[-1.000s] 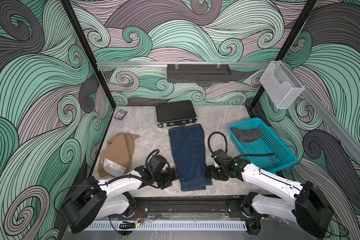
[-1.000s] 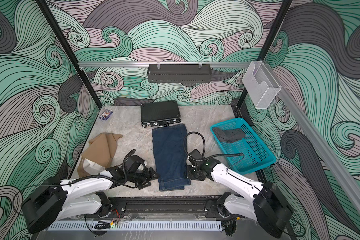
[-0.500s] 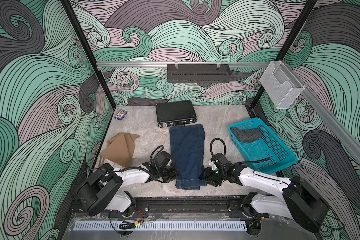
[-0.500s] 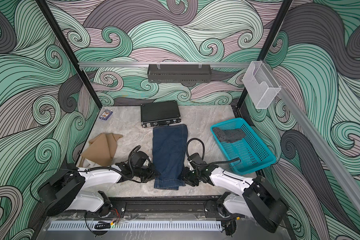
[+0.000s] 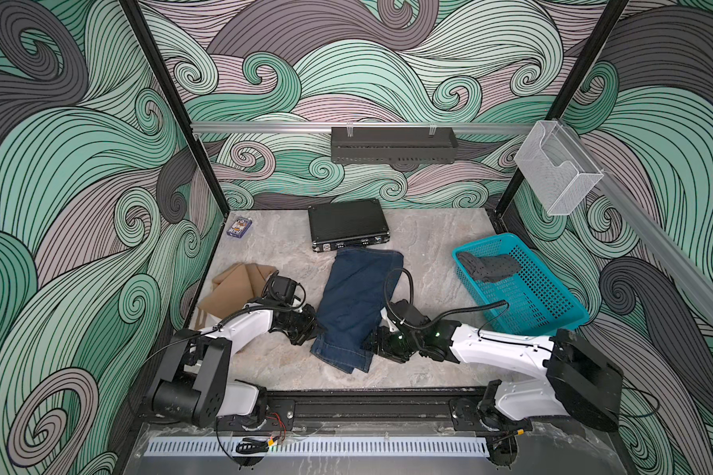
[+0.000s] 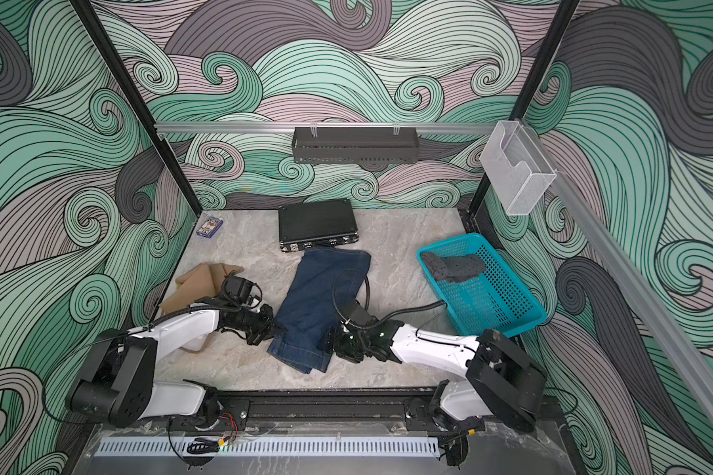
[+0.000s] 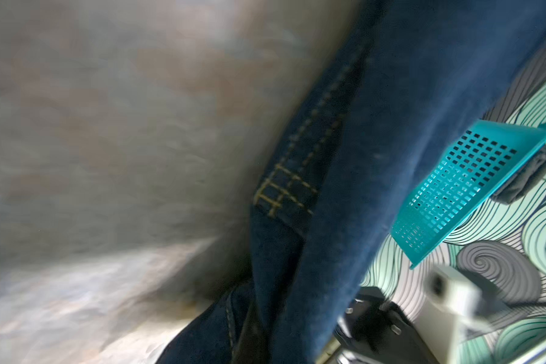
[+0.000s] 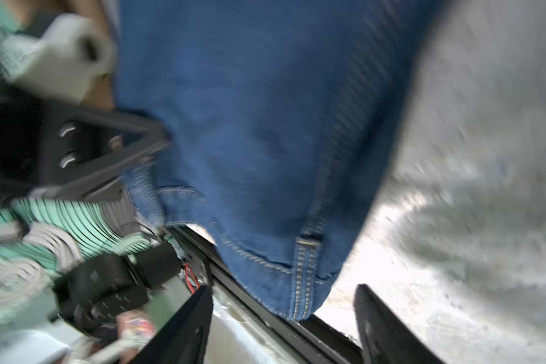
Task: Roll up the skirts
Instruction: Adjust the skirt at the center of the board, then roll the skirt at the center of the board.
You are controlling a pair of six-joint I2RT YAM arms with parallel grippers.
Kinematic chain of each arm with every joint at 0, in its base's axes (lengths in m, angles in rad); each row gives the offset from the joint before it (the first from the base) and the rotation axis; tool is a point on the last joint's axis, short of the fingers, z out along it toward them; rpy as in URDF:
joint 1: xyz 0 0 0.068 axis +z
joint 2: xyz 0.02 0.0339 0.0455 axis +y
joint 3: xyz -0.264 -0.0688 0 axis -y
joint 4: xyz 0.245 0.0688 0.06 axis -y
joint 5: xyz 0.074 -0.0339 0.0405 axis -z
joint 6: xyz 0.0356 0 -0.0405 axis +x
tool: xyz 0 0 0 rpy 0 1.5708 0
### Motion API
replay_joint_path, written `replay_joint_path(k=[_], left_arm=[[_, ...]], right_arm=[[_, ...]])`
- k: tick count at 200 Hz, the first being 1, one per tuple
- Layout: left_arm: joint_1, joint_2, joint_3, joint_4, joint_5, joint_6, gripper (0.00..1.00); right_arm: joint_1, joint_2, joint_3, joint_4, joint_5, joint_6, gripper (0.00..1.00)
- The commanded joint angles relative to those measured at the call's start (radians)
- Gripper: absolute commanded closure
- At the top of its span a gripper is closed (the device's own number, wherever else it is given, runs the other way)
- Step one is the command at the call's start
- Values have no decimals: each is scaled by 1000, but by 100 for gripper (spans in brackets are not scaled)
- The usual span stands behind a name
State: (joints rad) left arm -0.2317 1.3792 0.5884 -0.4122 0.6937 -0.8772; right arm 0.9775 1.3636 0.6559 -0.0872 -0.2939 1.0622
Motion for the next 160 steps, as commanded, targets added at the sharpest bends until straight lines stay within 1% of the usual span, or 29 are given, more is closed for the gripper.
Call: replay_joint_path(k=[1,7,17,25,29,37,47,59,73,85,100,104,118,141,150,160], left_arm=[[24,37,12,-79,92,79,90],[24,68,18,-88,89,85,87],[32,85,36,-118,77,99,80],[42,92,55,-148,64,115,72],[47,93,65,-161,59,120,66],[57,92,78,-177,47,120,57],[66,79,91,-188,22,111,46],[73,68,109,-204,-8,104,39],[87,66,142,-239,-34,116,35],[108,63,178,-287,-68,137,32],[140,50,218,-349,-125,162,31],[151,14,225,-358,-134,166,31],[186,-32,247,-390,-171,179,28],[229,-88,277,-431,-213,193,27],[240,-109,282,-444,-226,192,27],[245,-132,279,-445,-242,193,27]], right_arm=[[25,-69,47,-190,129,-466,25],[42,-84,33,-160,134,-549,23],[70,-85,44,-173,194,-644,18],[90,-63,75,-207,218,-714,15],[103,-48,93,-226,233,-748,13],[136,-14,137,-265,304,-790,7],[190,30,198,-335,377,-839,6],[272,73,238,-340,479,-900,4],[361,125,271,-320,580,-953,1],[396,187,319,-337,636,-962,1],[423,268,395,-394,652,-970,1],[431,286,407,-399,661,-976,1],[458,341,427,-402,698,-990,1],[477,412,447,-393,684,-989,1],[487,435,451,-387,712,-986,1],[483,468,466,-397,775,-960,1]])
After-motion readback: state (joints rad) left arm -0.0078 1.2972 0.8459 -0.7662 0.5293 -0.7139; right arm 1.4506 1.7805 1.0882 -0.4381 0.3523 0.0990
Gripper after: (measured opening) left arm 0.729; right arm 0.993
